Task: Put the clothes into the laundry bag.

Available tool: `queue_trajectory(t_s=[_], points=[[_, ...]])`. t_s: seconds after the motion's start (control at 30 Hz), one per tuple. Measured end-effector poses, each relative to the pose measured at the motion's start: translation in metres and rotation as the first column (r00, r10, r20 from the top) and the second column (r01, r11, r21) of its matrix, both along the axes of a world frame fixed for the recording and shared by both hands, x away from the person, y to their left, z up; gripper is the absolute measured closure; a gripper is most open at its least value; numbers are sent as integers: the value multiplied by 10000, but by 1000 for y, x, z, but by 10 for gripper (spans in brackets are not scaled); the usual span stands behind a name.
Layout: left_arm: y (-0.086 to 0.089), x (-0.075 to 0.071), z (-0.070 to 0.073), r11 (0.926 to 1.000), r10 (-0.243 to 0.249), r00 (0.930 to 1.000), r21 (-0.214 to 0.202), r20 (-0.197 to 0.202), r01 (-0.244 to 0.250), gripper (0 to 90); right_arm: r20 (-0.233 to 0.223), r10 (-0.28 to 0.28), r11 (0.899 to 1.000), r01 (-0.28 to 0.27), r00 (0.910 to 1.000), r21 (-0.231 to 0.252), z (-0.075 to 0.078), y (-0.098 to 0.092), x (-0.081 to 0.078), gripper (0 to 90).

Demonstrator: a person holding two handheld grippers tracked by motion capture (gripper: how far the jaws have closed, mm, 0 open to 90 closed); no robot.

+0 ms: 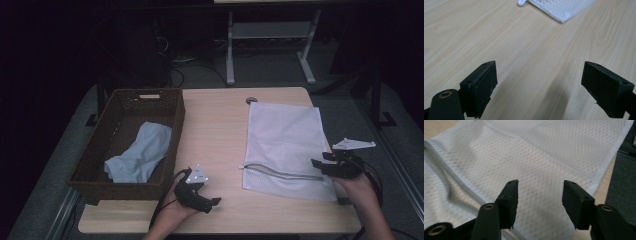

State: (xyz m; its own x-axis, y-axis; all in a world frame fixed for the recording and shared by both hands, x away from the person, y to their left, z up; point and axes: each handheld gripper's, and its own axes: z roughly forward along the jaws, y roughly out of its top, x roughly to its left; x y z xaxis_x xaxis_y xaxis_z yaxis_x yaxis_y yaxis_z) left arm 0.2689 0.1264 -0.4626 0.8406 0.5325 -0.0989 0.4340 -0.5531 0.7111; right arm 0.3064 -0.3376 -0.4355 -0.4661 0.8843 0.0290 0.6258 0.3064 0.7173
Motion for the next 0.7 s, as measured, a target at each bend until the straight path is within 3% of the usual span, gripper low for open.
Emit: queue_trajectory(t_s=[0.27,0.33,0.4,0.6,0.7], points=[[0,0,0,10000,-23,10000,-10,-31,23,129,252,533,9981,-540,9983,285,3,15,-23,334],[-1,0,0,10000,-52,10000,-18,-52,52,131,305,937,9934,-955,9951,642,2,21,-31,274],[-1,-1,-1,10000,-81,9999,-37,-91,81,132,316,1033,9919,-1053,9942,707,2,23,-33,259],[-3,-1,-1,9998,-183,9997,-31,-175,182,135,280,1823,9804,-1839,9828,704,-2,44,-48,185],[-4,-1,-1,9998,-219,9995,-28,-214,219,135,228,2313,9698,-2324,9726,744,-7,59,-57,171]])
